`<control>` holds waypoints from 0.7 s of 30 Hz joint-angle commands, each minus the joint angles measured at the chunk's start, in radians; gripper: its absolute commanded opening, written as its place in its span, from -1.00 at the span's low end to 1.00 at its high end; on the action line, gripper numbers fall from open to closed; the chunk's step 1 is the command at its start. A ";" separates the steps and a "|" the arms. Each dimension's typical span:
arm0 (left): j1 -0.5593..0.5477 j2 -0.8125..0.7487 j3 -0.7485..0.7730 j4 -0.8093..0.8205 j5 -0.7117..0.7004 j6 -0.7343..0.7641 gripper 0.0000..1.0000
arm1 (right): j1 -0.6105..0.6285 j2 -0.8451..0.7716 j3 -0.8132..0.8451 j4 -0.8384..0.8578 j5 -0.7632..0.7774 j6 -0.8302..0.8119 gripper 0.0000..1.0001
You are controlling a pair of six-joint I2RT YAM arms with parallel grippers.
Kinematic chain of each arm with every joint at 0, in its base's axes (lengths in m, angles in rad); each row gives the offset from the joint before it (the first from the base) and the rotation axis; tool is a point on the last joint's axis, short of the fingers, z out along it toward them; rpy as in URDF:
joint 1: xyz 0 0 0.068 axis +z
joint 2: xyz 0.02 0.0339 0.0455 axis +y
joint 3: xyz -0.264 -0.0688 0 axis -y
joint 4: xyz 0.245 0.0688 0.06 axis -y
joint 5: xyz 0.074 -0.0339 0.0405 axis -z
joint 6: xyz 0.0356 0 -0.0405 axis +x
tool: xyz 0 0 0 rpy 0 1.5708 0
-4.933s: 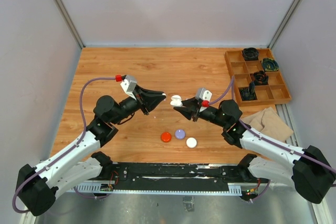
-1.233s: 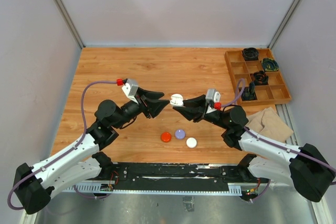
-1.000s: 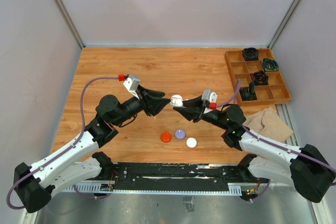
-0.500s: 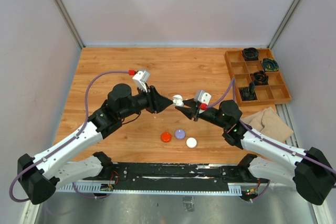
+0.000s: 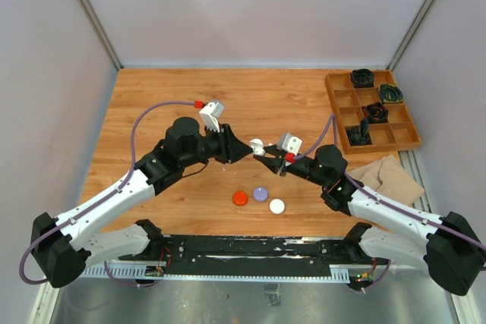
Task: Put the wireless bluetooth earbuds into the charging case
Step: Place the earbud in the charging case.
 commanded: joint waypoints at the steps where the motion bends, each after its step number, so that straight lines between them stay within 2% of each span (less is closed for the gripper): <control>1: -0.006 0.015 0.043 -0.004 0.004 -0.008 -0.29 | 0.023 -0.004 0.034 0.008 0.012 -0.030 -0.83; 21: -0.005 0.067 0.059 -0.040 0.020 -0.016 -0.44 | 0.058 0.010 0.041 -0.019 0.046 -0.086 -0.83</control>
